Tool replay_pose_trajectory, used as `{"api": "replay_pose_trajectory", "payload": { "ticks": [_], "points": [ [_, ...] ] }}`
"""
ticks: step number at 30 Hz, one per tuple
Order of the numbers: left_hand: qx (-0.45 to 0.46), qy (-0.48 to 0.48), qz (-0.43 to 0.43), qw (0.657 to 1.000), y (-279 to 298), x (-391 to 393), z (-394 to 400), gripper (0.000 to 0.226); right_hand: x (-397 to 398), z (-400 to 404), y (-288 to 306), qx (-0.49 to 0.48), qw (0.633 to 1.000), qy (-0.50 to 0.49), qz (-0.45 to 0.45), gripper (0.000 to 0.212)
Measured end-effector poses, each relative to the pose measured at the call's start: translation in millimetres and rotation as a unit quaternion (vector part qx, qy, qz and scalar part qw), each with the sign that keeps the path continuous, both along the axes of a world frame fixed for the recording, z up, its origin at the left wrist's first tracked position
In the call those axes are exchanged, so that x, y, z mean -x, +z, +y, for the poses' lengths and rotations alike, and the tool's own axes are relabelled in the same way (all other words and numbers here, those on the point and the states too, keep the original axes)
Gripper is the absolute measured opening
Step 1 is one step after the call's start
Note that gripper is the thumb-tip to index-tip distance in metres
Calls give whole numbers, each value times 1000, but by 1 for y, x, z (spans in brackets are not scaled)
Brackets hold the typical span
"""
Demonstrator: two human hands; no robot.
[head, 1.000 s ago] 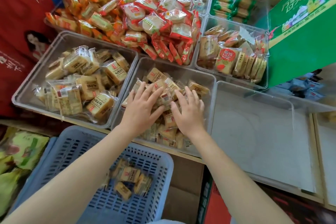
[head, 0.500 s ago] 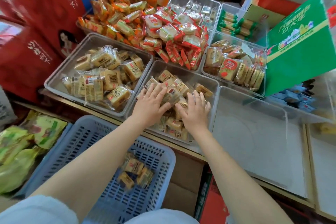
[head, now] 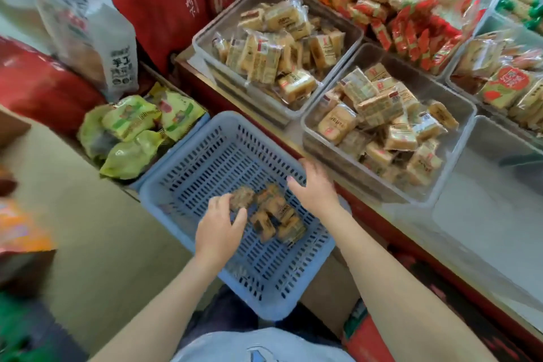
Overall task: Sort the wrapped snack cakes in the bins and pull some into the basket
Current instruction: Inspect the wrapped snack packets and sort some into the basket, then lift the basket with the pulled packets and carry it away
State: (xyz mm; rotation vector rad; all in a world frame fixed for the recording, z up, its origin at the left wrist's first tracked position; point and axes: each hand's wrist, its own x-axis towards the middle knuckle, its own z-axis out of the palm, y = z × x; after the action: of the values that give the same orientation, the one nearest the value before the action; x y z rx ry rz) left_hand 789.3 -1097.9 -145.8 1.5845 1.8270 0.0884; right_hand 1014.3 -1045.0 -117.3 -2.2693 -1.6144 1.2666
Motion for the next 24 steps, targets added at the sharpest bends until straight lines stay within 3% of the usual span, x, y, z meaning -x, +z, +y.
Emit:
{"api": "replay_pose_trajectory", "payload": {
  "ticks": [5, 9, 17, 24],
  "points": [
    [11, 118, 101, 988, -26, 24, -26, 89, 19, 17, -56, 34, 996, 29, -77, 87],
    [61, 204, 45, 976, -40, 33, -42, 117, 23, 11, -65, 10, 993, 7, -116, 86],
    [69, 343, -79, 933, -38, 48, -67, 117, 23, -9, -69, 36, 984, 28, -170, 89],
    [-1, 412, -101, 906, -32, 41, -103, 108, 22, -30, -53, -41, 995, -26, -83, 78]
  ]
}}
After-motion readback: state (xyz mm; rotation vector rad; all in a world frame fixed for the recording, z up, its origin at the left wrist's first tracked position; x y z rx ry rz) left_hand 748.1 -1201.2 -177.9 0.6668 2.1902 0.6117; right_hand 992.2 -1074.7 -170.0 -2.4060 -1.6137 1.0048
